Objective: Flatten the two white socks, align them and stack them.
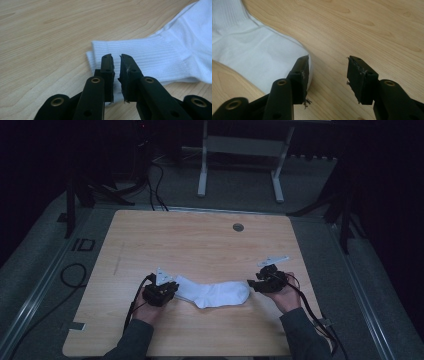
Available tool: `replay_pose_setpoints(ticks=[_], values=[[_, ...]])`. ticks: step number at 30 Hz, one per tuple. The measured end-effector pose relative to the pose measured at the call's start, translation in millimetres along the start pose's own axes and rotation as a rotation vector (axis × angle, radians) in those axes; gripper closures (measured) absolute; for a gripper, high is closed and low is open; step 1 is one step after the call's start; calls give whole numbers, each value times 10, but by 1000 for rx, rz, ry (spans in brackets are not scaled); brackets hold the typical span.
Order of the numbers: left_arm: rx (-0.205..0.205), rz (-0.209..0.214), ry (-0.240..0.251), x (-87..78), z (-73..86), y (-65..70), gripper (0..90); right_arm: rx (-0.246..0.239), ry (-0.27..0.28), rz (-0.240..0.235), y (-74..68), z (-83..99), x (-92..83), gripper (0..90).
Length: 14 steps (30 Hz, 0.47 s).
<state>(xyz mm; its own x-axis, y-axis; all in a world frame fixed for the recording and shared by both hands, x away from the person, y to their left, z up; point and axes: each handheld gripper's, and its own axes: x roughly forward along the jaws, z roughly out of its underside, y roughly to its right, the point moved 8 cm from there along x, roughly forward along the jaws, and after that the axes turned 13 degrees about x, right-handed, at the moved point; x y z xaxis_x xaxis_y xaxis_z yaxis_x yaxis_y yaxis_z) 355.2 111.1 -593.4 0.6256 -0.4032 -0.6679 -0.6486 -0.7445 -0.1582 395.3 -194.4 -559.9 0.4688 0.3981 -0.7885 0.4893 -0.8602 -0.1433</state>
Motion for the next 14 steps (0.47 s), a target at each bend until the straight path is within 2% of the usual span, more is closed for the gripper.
replay_pose_setpoints(ticks=[9,14], values=[[-22,-19,12,-78,9,-110,801,9,-26,4,55,80,88,493],[-38,-32,13,-108,23,-170,800,23,-14,0,81,68,69,492]])
